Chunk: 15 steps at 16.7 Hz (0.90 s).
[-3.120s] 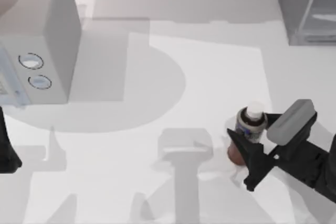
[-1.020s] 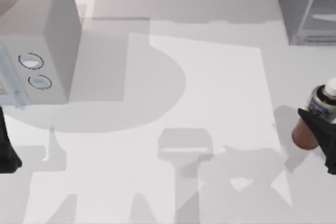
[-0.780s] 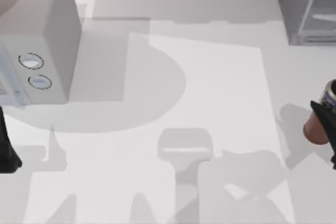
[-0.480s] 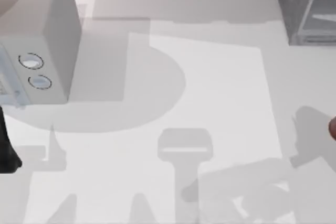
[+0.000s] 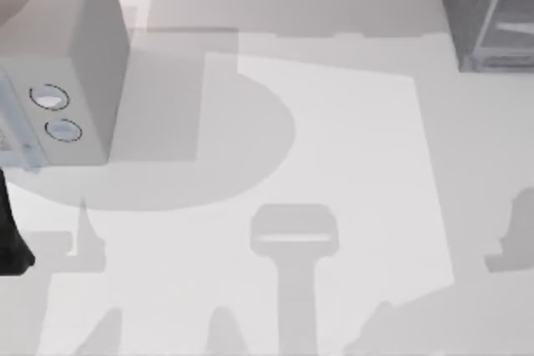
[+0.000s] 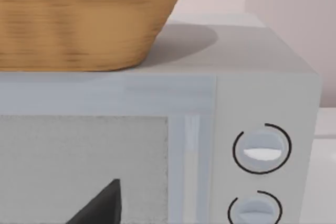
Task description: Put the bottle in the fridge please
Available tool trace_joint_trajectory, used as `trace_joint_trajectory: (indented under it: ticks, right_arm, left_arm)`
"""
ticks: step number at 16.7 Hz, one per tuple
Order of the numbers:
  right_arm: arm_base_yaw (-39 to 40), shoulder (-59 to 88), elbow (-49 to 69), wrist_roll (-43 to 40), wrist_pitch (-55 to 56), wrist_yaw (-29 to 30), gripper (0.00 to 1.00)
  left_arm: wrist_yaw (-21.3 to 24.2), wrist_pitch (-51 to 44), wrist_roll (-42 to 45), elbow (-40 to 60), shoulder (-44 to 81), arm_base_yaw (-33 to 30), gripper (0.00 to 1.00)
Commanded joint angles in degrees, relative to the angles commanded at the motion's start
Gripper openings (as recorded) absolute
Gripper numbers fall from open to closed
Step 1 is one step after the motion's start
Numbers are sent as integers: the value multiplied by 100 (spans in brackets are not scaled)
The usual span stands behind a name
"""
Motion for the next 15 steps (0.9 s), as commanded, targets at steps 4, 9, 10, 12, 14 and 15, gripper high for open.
trace_joint_trajectory:
  ticks: [4, 9, 10, 12, 14, 15]
  right_arm:
    - [30, -657, -75, 96, -476, 399, 1]
    - [27, -648, -66, 103, -478, 395, 1]
    - [27, -648, -66, 103, -478, 395, 1]
    - [5, -471, 55, 104, -340, 352, 1]
    - [-63, -50, 332, 108, -22, 269, 1]
    - [-115, 251, 520, 111, 194, 219, 1]
  left_arm:
    - [0, 0, 0, 0, 0, 0, 100]
    - [0, 0, 0, 0, 0, 0, 100]
    - [0, 0, 0, 0, 0, 0, 100]
    - [0, 0, 0, 0, 0, 0, 100]
    - [0, 0, 0, 0, 0, 0, 100]
    - [0, 0, 0, 0, 0, 0, 100]
